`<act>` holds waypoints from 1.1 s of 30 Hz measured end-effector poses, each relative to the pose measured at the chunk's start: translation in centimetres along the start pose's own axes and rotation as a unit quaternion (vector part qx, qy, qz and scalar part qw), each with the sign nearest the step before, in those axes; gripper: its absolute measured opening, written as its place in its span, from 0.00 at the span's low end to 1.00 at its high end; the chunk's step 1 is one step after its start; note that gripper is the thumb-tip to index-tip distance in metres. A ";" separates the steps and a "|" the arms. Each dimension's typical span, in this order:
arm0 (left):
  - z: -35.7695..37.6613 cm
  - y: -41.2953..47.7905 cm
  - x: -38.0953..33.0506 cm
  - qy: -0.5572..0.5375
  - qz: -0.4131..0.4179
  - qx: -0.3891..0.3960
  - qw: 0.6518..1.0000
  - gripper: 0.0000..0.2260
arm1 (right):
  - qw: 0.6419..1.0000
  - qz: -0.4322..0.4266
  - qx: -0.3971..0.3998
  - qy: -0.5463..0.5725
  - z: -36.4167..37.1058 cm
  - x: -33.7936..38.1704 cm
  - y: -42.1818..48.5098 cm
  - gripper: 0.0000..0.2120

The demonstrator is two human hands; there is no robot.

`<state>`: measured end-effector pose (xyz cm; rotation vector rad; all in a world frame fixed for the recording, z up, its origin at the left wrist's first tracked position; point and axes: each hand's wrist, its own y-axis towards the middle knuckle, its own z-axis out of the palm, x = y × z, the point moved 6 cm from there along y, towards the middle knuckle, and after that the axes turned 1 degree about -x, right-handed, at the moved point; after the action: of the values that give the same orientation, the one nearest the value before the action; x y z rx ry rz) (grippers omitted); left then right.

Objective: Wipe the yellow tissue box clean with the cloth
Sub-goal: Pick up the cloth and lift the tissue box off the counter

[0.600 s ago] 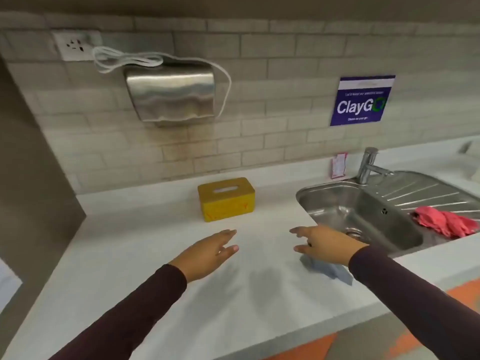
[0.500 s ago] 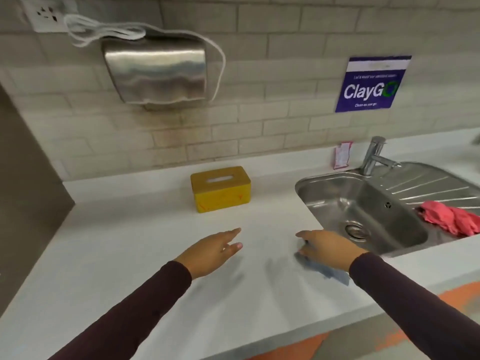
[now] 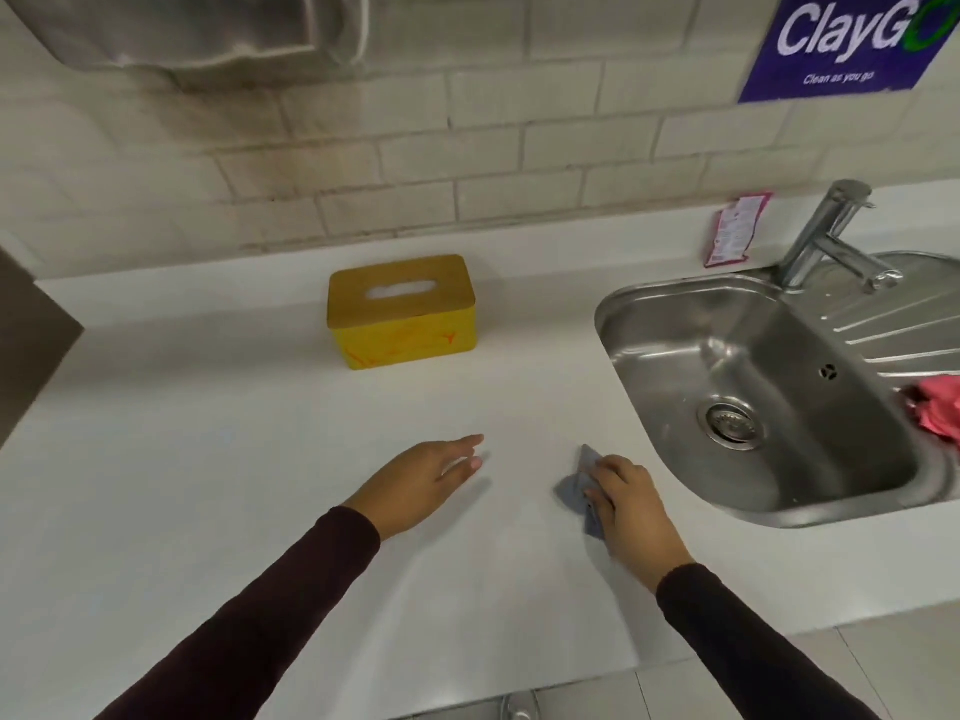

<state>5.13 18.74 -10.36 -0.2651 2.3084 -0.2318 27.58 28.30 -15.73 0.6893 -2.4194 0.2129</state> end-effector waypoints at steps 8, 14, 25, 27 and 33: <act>-9.9 4.5 2.6 0.053 0.006 -0.094 0.994 0.19 | 0.944 0.029 -0.142 0.296 -4.0 6.4 4.1 0.10; -15.7 9.6 5.0 0.129 -0.010 -0.129 0.983 0.23 | 0.882 0.062 -0.178 0.433 -3.7 9.6 6.3 0.13; -17.0 16.0 7.9 0.311 0.056 -0.057 0.947 0.27 | 0.849 0.124 -0.218 0.466 -1.8 10.6 8.4 0.11; -16.7 16.1 8.6 0.293 0.061 -0.045 0.953 0.28 | 0.845 0.155 -0.217 0.464 -1.2 10.0 8.2 0.09; -15.2 14.4 8.9 0.309 0.078 -0.034 0.947 0.25 | 0.814 0.218 -0.111 0.527 0.7 9.5 6.5 0.19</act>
<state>-13.70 31.51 -9.85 -0.0392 2.9467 -0.1699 17.39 29.56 -10.58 -0.1394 -1.4222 0.3668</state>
